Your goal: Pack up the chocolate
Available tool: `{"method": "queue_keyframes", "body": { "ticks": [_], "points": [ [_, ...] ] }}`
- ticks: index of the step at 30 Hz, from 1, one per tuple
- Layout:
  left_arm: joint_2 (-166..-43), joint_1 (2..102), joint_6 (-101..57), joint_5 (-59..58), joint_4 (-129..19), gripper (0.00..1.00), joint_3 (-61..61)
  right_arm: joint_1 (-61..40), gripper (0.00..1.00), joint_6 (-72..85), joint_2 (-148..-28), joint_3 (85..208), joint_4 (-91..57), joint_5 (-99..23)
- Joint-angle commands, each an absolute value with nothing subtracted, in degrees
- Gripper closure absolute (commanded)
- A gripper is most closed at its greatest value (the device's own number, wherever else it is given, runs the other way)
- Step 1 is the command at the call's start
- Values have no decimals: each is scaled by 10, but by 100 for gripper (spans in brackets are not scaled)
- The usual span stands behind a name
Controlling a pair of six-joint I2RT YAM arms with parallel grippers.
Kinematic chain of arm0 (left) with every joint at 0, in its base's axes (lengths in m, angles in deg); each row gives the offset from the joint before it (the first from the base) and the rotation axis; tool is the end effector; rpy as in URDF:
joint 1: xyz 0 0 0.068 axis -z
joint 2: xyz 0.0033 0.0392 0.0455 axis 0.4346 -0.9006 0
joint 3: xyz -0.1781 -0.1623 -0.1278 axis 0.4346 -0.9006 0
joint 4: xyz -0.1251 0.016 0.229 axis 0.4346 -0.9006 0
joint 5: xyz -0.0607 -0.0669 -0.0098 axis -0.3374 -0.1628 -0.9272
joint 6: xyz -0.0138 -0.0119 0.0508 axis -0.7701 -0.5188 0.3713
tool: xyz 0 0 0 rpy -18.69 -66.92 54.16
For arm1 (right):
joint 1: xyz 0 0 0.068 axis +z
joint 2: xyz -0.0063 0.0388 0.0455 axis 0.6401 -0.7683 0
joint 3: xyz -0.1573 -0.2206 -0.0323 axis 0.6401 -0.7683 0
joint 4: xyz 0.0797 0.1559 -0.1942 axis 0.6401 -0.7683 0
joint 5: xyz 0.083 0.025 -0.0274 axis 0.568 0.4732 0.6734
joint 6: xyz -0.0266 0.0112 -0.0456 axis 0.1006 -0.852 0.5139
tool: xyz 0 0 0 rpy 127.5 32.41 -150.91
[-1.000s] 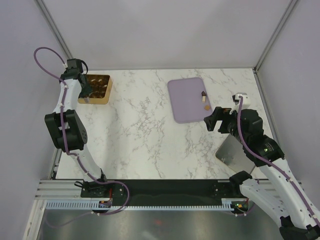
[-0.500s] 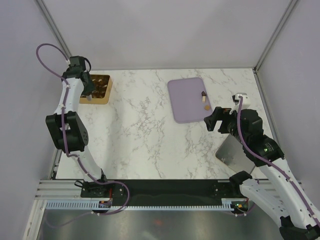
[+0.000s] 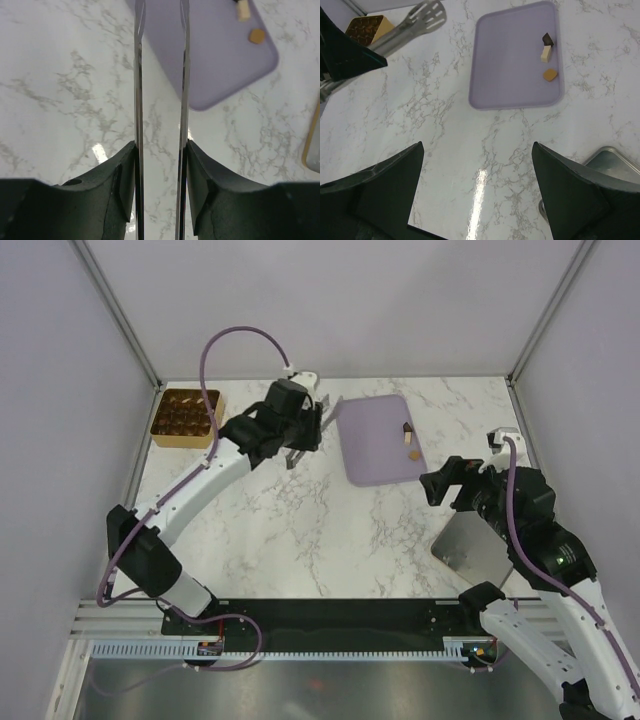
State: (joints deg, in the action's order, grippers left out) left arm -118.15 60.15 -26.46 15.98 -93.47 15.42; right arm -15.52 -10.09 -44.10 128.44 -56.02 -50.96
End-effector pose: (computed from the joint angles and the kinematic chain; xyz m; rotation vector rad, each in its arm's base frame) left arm 0.2908 -0.1927 0.3625 0.2877 2.2291 -0.3122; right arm 0.1123 0.0471 0.3775 0.0406 1.9356 0.4741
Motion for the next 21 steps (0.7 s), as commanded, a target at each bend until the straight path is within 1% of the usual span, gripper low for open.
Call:
{"method": "queue_keyframes", "body": {
  "ticks": [1, 8, 15, 21],
  "points": [
    [-1207, 668, -310, 154, -852, 51, 138, -154, 2, -98, -429, 1311, -583, -519],
    [-1340, 773, -300, 170, -823, 52, 217, -154, 3, -96, -415, 1319, -597, -527],
    [-1419, 800, -268, 164, -781, 52, 256, -154, 2, -92, -410, 1325, -600, -530],
    [-1455, 800, -240, 166, -748, 51, 258, -154, 2, -86, -404, 1321, -605, -534]
  ]
}}
